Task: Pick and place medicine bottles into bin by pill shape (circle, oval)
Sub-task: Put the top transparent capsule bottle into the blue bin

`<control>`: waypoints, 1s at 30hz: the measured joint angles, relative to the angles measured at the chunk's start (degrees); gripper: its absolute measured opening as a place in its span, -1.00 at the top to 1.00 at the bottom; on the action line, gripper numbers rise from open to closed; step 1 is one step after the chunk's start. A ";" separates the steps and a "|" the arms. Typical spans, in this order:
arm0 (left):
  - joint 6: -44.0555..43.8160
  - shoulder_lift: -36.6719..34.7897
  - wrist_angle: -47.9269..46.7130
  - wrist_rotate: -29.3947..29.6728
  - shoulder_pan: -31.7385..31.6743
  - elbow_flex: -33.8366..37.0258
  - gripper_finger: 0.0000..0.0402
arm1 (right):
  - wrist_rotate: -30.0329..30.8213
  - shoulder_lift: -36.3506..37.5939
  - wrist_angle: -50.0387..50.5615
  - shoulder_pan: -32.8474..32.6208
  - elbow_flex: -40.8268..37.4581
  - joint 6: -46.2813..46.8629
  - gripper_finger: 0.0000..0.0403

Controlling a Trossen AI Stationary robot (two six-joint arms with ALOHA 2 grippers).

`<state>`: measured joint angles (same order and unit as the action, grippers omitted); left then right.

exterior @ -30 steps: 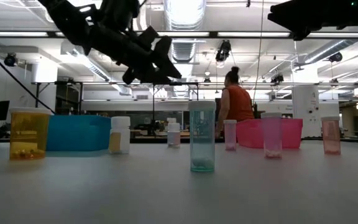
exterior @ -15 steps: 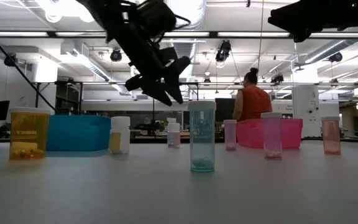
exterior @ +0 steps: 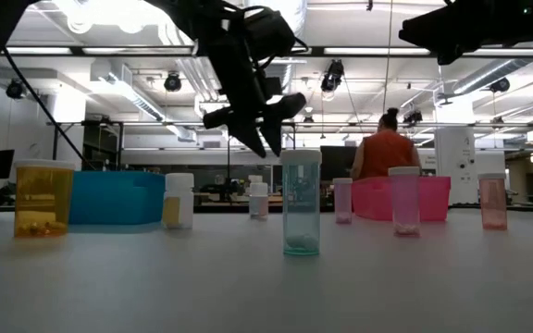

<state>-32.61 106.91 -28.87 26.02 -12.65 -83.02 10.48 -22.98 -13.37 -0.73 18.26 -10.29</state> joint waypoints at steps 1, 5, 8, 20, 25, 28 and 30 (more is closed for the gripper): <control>-1.30 0.00 0.30 -0.01 -0.13 -0.08 0.29 | 0.00 0.00 -0.02 0.00 0.00 -0.06 0.33; -6.02 0.00 0.40 -0.23 -0.46 -0.12 0.26 | 0.00 0.09 -0.25 0.00 0.00 -0.32 0.33; -6.09 0.00 0.41 -0.30 -0.43 -0.12 0.18 | 0.00 0.11 -0.46 0.00 0.02 -0.32 0.33; -10.05 0.40 0.23 0.76 -1.03 -0.07 -0.28 | 0.00 0.11 -0.45 0.00 0.07 -0.45 0.33; -10.50 1.74 -0.95 0.89 -0.92 0.15 -0.28 | 0.00 0.04 -0.45 0.00 0.07 -0.45 0.33; -10.60 2.97 -0.30 0.87 -0.94 0.19 -0.28 | 0.00 -0.02 -0.43 0.00 0.07 -0.45 0.33; -10.63 3.66 -0.38 0.83 -0.98 0.19 -0.28 | 0.00 -0.02 -0.43 0.00 0.07 -0.45 0.33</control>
<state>-43.24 110.57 -29.24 26.85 -13.63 -82.83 10.48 -23.00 -13.80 -0.73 18.33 -10.74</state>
